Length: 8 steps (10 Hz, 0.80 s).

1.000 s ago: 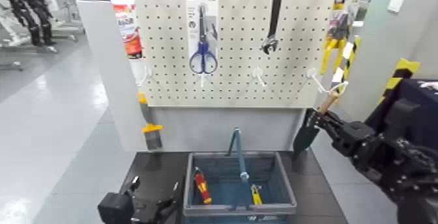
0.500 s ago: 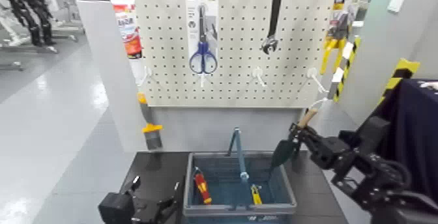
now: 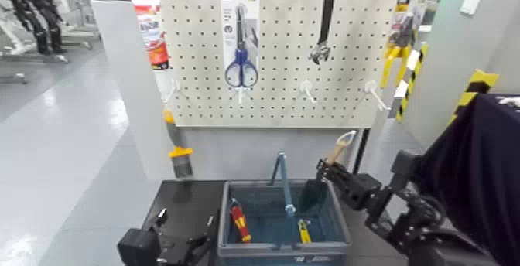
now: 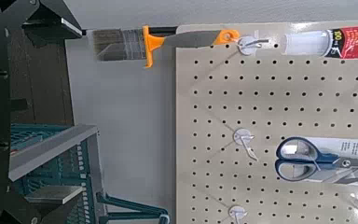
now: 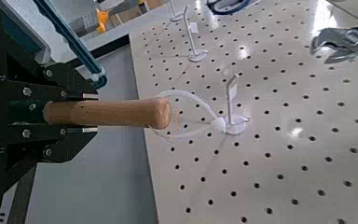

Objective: Put the tool with the wooden handle into the crate.

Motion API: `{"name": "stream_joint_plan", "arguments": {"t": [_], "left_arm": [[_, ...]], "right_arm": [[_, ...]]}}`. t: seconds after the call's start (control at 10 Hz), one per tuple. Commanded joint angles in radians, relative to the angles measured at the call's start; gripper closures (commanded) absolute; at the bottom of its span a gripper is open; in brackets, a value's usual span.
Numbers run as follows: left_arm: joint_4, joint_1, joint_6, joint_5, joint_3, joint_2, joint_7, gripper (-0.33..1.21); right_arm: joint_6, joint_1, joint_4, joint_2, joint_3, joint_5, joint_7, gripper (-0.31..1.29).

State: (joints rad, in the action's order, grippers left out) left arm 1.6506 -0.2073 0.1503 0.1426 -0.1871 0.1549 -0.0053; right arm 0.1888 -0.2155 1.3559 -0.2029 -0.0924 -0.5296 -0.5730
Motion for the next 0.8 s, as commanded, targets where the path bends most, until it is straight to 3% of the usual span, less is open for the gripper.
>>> {"name": "stream_joint_plan", "arguments": {"t": [0.1,0.4,0.8], "left_arm": [[0.000,0.002,0.002,0.000,0.000,0.002,-0.001,0.13],[0.000,0.005,0.005,0.003,0.000,0.006,-0.004,0.13],[-0.002,0.006,0.008,0.006,-0.002,0.011,-0.004,0.13]], "right_arm": [[0.001,-0.028,-0.055,0.000,-0.055,-0.009,0.001,1.27],[0.037,-0.055,-0.080,0.000,-0.110,0.028,0.035,1.27],[0.106,-0.068,-0.070,-0.003,-0.142,0.060,0.073,1.26]]}}
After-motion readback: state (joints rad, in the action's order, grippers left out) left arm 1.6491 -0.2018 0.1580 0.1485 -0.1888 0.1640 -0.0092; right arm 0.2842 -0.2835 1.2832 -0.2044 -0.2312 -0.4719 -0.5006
